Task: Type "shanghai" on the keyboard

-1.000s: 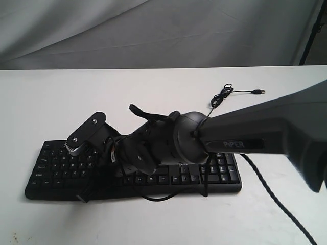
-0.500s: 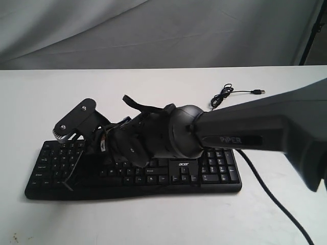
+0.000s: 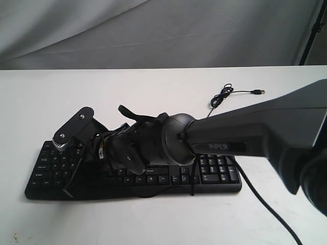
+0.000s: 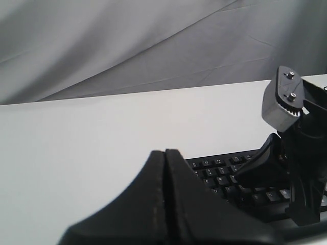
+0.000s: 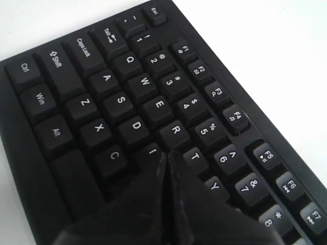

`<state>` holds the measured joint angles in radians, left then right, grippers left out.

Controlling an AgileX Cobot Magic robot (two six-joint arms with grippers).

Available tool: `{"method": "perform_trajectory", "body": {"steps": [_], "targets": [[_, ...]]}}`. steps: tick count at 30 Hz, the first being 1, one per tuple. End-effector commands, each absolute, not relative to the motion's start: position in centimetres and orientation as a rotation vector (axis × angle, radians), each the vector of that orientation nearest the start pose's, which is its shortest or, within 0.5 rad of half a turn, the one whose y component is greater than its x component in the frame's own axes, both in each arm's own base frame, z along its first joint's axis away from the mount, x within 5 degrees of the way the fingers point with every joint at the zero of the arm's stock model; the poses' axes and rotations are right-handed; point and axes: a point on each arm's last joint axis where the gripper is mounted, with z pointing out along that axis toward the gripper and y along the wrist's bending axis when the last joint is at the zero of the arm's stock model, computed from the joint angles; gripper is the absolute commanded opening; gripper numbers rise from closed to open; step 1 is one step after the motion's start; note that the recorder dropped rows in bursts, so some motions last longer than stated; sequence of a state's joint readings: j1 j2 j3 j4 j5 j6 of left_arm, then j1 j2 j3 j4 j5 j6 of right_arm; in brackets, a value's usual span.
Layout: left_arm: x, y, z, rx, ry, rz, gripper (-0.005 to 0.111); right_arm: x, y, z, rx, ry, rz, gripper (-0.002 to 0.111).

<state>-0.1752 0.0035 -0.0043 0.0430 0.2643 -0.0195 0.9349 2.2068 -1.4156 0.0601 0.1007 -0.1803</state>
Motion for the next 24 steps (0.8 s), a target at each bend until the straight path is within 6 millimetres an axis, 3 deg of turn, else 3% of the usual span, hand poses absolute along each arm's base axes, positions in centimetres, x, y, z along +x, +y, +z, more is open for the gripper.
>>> {"method": "perform_trajectory", "body": {"steps": [1,24], "targets": [[5.44,-0.87,18.95,0.168,1.738,-0.103,0.0,27.86,37.8,11.95,-1.218,2.052,0.392,0.0],[5.44,-0.87,18.95,0.168,1.738,-0.103,0.0,28.02,37.51,11.82,-1.233,2.065,0.377,0.0]]}}
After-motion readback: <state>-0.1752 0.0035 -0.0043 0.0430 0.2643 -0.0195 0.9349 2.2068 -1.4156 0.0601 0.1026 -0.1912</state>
